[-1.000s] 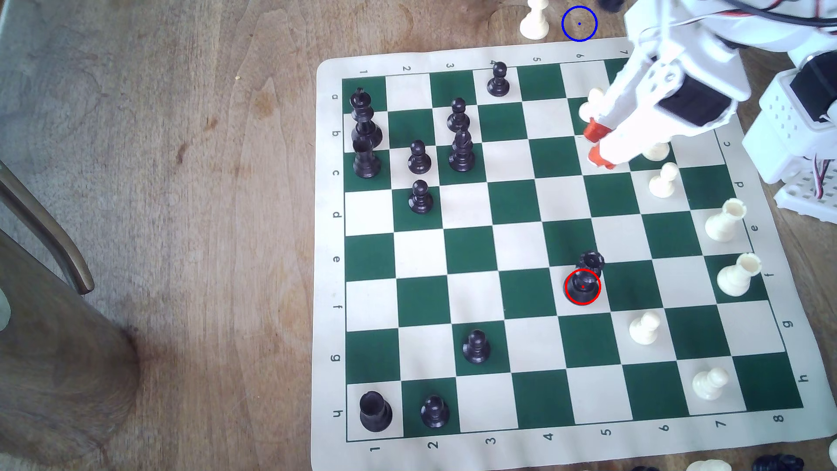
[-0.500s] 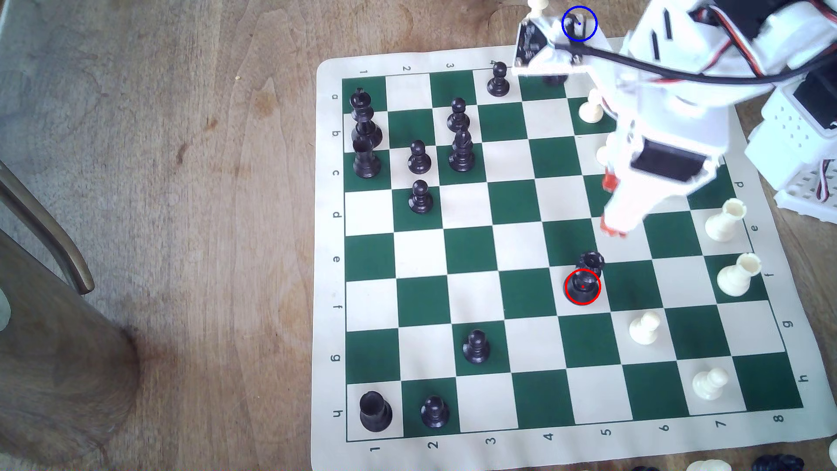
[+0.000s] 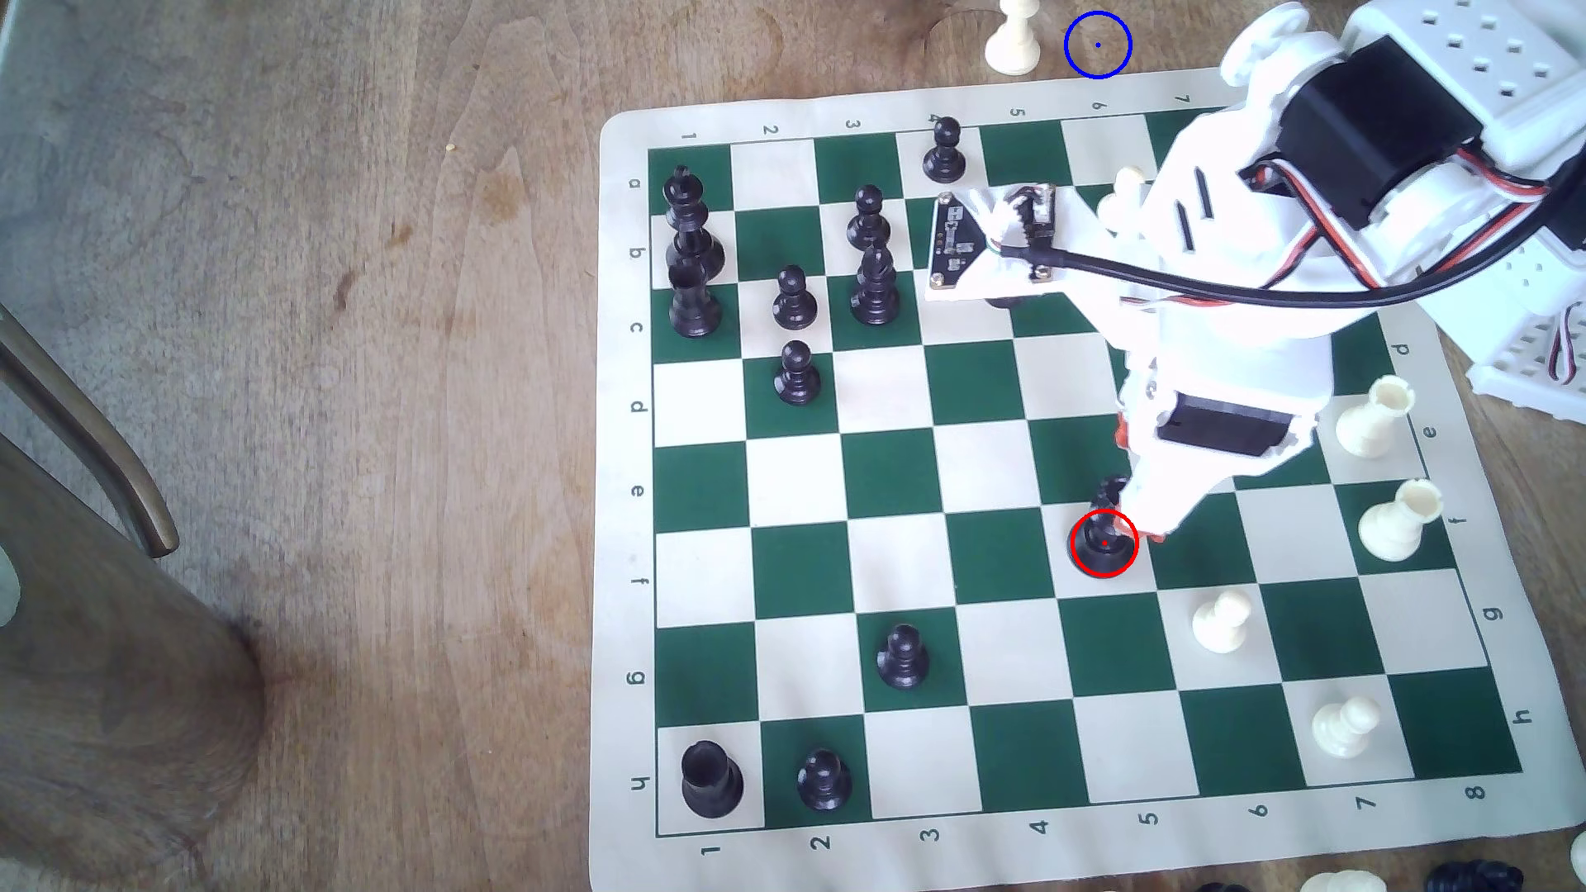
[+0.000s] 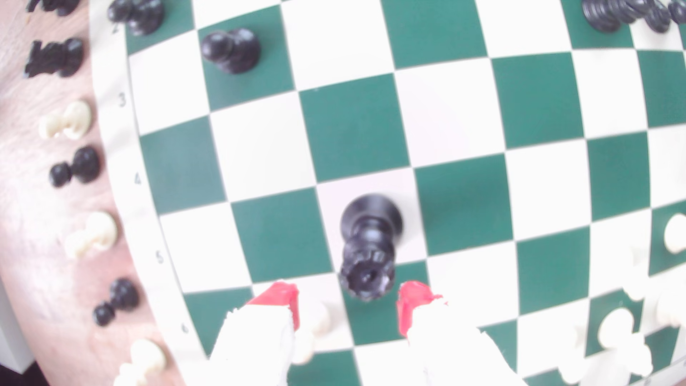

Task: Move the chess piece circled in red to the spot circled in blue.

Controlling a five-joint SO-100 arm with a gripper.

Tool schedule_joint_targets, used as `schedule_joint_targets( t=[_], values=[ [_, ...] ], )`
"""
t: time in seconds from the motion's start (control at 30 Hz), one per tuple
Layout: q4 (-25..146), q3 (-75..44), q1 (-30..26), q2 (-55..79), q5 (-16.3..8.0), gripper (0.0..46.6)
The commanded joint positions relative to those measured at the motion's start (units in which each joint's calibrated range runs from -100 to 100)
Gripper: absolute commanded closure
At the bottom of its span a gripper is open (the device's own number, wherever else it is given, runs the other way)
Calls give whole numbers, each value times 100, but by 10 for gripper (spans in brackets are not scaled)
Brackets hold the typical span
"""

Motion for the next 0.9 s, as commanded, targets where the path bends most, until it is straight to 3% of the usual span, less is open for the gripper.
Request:
schedule_joint_targets(
  t=[0.0, 0.7, 0.87],
  values=[
    [-410, 399, 90, 35, 49, 321],
    [-836, 925, 145, 103, 10, 333],
    [-852, 925, 90, 103, 20, 381]
  ],
)
